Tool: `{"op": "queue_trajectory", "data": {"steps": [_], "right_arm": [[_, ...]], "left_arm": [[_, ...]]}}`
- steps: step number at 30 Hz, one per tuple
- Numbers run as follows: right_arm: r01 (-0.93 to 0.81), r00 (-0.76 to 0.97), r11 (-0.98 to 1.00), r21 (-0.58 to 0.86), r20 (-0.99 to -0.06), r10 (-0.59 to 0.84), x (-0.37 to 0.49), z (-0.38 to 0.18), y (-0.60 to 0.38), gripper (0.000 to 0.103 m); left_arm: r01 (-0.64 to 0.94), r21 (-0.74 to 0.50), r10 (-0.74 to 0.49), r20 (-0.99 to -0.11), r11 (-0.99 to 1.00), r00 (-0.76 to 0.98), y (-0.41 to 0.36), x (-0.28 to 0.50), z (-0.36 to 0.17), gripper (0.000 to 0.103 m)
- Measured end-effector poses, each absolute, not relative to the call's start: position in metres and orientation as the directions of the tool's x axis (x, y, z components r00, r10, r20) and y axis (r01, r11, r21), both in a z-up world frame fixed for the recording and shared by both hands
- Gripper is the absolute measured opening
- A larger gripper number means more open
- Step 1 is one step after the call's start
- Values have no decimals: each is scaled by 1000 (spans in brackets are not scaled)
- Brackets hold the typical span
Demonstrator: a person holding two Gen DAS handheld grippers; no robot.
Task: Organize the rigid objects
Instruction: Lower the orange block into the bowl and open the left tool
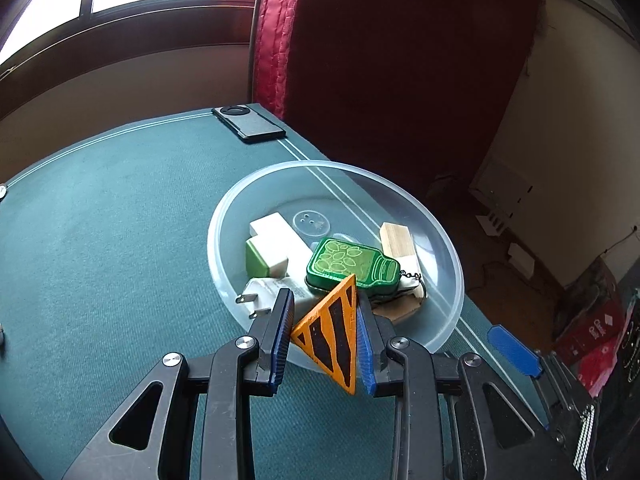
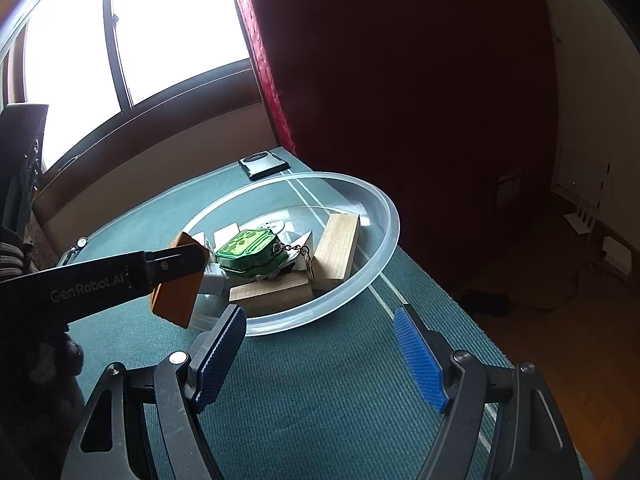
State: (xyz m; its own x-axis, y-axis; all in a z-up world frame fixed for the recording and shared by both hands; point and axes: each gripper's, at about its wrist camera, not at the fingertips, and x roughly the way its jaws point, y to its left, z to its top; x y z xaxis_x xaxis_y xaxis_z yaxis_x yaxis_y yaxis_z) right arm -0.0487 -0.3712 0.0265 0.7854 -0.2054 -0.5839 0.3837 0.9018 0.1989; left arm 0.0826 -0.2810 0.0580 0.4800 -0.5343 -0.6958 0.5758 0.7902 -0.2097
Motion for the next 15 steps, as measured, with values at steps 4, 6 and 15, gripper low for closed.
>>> {"op": "queue_trajectory", "data": {"steps": [4,6,15], "right_arm": [[386,785,900,201,-584,-207,-49,27,-373,80],[389,783,898,204,-586,-206,-49,26,-374,80],[391,782,897,207,-589,-206,-49,26,-374,80]], "left_arm": [[562,-245,-547,-695,790,466,-281,89,56,34],[555,-239,-542,-691,796,479,-276,88,56,40],[528,-164,-484,-677,833,554,-257,76,58,42]]}}
